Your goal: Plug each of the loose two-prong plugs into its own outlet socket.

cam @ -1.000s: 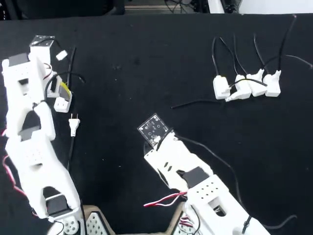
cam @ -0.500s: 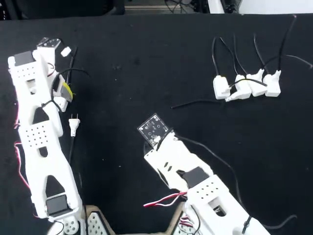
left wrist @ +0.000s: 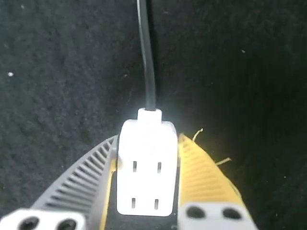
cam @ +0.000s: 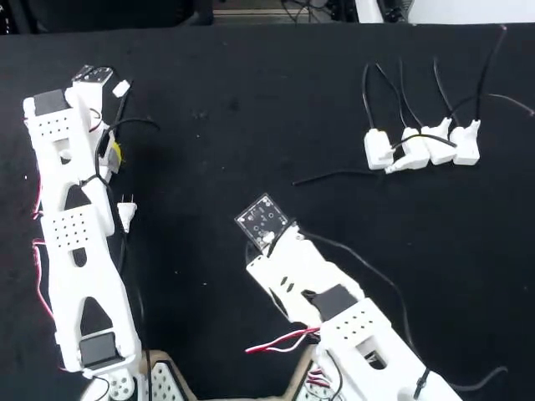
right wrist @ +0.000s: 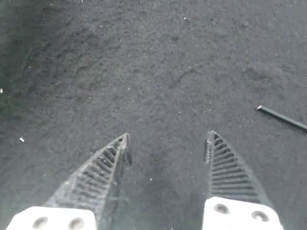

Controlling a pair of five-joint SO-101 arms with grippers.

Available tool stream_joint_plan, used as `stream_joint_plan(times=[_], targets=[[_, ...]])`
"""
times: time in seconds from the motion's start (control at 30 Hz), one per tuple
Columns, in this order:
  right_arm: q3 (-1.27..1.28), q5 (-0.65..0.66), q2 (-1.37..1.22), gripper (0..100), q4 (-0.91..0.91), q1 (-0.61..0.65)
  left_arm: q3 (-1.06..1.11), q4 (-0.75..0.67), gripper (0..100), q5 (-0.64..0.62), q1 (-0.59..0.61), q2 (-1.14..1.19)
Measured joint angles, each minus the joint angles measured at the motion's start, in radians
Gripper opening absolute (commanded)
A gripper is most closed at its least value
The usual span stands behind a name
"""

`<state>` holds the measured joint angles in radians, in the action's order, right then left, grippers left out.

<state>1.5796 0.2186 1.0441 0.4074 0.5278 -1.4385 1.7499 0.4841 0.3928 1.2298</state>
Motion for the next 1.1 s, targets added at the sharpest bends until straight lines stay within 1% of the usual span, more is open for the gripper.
stream_joint_plan(times=[0.27,0.6,0.67,0.73,0.83,1.0,1.1], targets=[[0.000,0.000,0.000,23.7,0.000,0.000,0.000,0.005,3,-0.187,0.000,0.002],[0.000,0.000,0.000,23.7,-0.012,0.000,0.002,0.005,3,-0.290,0.000,0.000],[0.005,0.000,0.000,23.7,-0.029,0.000,0.032,0.002,3,-0.307,0.000,-0.025],[0.020,0.000,0.000,23.7,-0.043,0.000,0.112,0.005,3,-0.316,0.000,-0.081],[0.028,0.000,0.002,23.7,-0.054,0.000,0.302,0.006,3,-0.324,-0.021,-0.222],[0.028,0.000,0.002,23.7,-0.055,0.000,0.666,0.006,3,-0.324,-0.106,-0.551],[0.028,0.000,0.002,23.7,-0.055,0.000,0.842,0.006,3,-0.324,-0.164,-0.752]])
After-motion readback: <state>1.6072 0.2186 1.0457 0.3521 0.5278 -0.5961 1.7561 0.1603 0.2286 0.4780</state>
